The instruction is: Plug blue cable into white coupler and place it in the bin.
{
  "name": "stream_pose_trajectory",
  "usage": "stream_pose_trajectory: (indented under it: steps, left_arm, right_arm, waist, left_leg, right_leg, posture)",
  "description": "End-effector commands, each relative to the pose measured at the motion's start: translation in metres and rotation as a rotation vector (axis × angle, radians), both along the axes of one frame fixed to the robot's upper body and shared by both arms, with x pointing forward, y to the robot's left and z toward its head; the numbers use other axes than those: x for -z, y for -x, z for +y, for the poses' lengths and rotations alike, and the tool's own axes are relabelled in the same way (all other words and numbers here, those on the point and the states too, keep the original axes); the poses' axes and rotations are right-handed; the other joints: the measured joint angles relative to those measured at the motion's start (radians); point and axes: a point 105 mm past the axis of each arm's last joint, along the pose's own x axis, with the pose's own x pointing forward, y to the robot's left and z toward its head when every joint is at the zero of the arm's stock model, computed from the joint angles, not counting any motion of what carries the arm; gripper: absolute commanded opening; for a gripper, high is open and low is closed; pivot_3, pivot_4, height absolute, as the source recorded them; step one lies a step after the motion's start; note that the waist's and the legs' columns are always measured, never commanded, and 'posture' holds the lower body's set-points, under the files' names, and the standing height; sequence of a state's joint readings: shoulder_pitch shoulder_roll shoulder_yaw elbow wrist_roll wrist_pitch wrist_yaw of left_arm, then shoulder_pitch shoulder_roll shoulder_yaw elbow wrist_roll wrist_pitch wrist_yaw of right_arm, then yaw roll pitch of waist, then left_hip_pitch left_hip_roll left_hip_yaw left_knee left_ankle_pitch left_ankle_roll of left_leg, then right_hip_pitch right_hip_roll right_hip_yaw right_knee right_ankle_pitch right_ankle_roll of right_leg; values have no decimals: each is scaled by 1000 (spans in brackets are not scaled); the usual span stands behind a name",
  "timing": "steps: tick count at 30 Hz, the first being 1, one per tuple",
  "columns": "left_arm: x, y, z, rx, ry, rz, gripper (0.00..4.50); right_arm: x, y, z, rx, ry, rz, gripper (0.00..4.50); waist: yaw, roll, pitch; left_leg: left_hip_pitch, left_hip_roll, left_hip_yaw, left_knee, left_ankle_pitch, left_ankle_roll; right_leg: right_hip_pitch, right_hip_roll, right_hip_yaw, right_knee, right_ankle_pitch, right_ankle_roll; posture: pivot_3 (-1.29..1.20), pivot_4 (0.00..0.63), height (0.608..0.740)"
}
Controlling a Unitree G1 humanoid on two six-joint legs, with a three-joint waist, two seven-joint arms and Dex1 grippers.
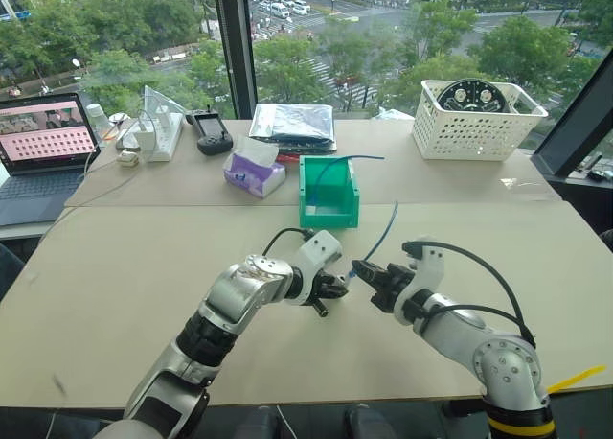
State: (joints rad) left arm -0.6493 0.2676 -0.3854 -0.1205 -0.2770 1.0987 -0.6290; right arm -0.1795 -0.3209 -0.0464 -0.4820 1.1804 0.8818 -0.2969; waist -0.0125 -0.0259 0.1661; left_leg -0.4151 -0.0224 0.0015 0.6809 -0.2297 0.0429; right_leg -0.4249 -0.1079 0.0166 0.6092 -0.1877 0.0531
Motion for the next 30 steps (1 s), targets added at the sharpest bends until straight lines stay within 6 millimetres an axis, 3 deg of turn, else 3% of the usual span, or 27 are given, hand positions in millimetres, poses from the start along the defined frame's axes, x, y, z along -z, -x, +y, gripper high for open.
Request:
stream_pose_trajectory:
  steps: [1, 7, 17, 30]
  left_arm:
    - [-12, 3, -6, 36, 15, -50, 621]
    - [-11, 4, -7, 41, 8, -56, 621]
    - [-11, 4, -7, 38, 6, -57, 621]
    - [-10, 6, -7, 52, 6, -49, 621]
  right_arm:
    - [-7, 3, 6, -29, -27, -23, 0]
    - [-14, 1, 9, -29, -82, -36, 0]
    - [-3, 2, 7, -31, -31, -3, 0]
    - [-17, -6, -3, 23, -133, -33, 0]
  waist:
    - [0, 0, 0]
    - [0, 0, 0]
    - [0, 0, 0]
    - [0, 0, 0]
  left_leg:
    - [0, 0, 0, 0, 0, 0]
    - [0, 0, 0, 0, 0, 0]
    - [0, 0, 0, 0, 0, 0]
    - [0, 0, 0, 0, 0, 0]
  right_leg:
    - [0, 0, 0, 0, 0, 0]
    - [0, 0, 0, 0, 0, 0]
    - [0, 0, 0, 0, 0, 0]
    - [0, 0, 0, 0, 0, 0]
  posture:
    - [0, 150, 736]
    - [0, 150, 736]
    - [0, 150, 736]
    - [0, 150, 736]
